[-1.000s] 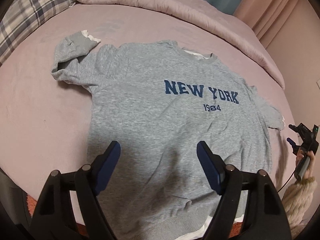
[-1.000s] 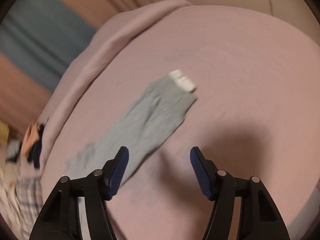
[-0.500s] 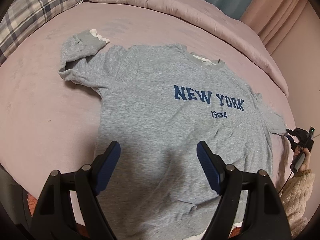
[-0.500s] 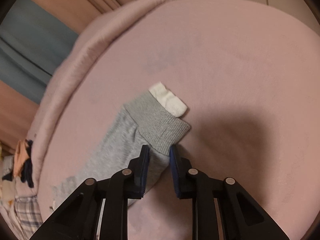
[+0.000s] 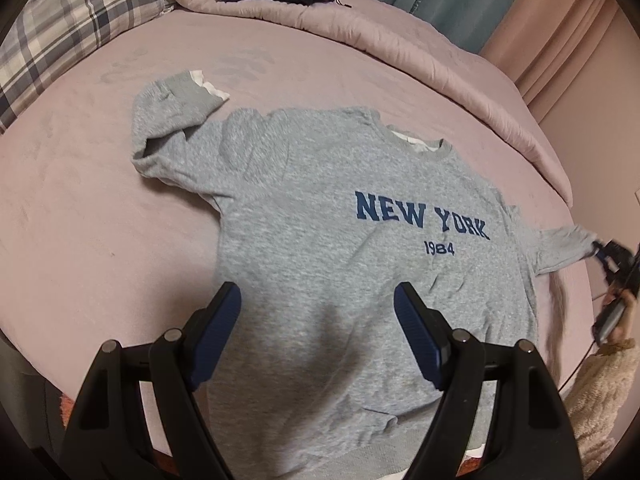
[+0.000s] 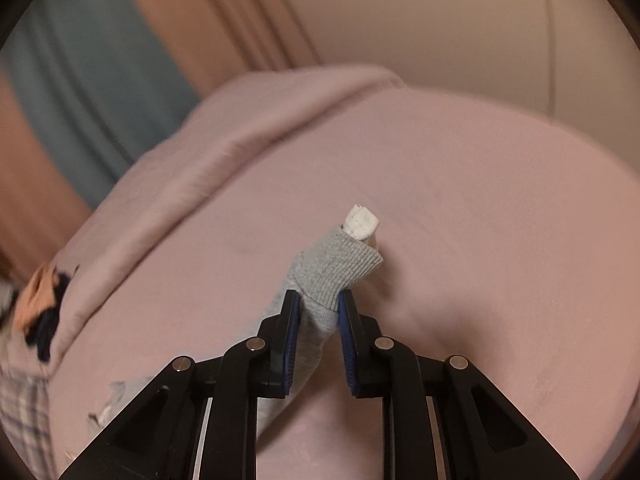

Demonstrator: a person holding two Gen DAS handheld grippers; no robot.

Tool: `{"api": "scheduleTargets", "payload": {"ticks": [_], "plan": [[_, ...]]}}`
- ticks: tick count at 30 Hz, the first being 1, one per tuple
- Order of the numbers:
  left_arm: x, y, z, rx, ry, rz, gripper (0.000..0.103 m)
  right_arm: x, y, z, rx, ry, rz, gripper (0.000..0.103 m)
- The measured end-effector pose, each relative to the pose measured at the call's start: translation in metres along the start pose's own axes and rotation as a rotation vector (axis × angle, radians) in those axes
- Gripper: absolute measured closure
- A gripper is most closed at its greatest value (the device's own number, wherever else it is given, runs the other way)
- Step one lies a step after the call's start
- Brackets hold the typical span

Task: Fold small clothes
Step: 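Lift the cuff with the right tool and lay it across the sweatshirt front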

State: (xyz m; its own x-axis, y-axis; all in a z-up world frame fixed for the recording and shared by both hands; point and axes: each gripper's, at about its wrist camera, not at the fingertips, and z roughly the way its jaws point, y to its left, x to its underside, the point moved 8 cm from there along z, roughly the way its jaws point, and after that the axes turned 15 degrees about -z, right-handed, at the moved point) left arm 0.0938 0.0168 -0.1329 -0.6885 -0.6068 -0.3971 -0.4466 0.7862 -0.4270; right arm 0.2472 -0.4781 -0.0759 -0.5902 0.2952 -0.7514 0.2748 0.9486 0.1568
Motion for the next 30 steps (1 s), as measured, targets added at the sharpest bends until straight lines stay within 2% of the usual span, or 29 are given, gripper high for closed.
{"api": "scheduleTargets", "payload": {"ticks": [3, 6, 11, 14, 22, 30], "plan": [[-0.005, 0.002, -0.003, 0.009, -0.011, -0.010, 0.024, -0.021, 0.041, -0.027, -0.054, -0.065, -0.105, 0.082], [-0.009, 0.003, -0.006, 0.017, -0.018, -0.008, 0.024, -0.033, 0.091, -0.053, -0.144, -0.108, -0.198, 0.082], [-0.012, 0.006, -0.011, 0.028, -0.025, -0.009, 0.024, -0.031, 0.162, -0.063, -0.279, -0.098, -0.304, 0.082], [-0.014, 0.009, -0.014, 0.029, -0.028, -0.010, 0.024, -0.026, 0.195, -0.054, -0.326, -0.079, -0.359, 0.082], [-0.020, 0.018, -0.019, 0.032, -0.043, -0.033, 0.023, 0.018, 0.257, -0.050, -0.404, -0.006, -0.489, 0.082], [-0.023, 0.019, -0.017, 0.036, -0.039, -0.034, 0.023, 0.059, 0.291, -0.050, -0.462, 0.080, -0.583, 0.082]]}}
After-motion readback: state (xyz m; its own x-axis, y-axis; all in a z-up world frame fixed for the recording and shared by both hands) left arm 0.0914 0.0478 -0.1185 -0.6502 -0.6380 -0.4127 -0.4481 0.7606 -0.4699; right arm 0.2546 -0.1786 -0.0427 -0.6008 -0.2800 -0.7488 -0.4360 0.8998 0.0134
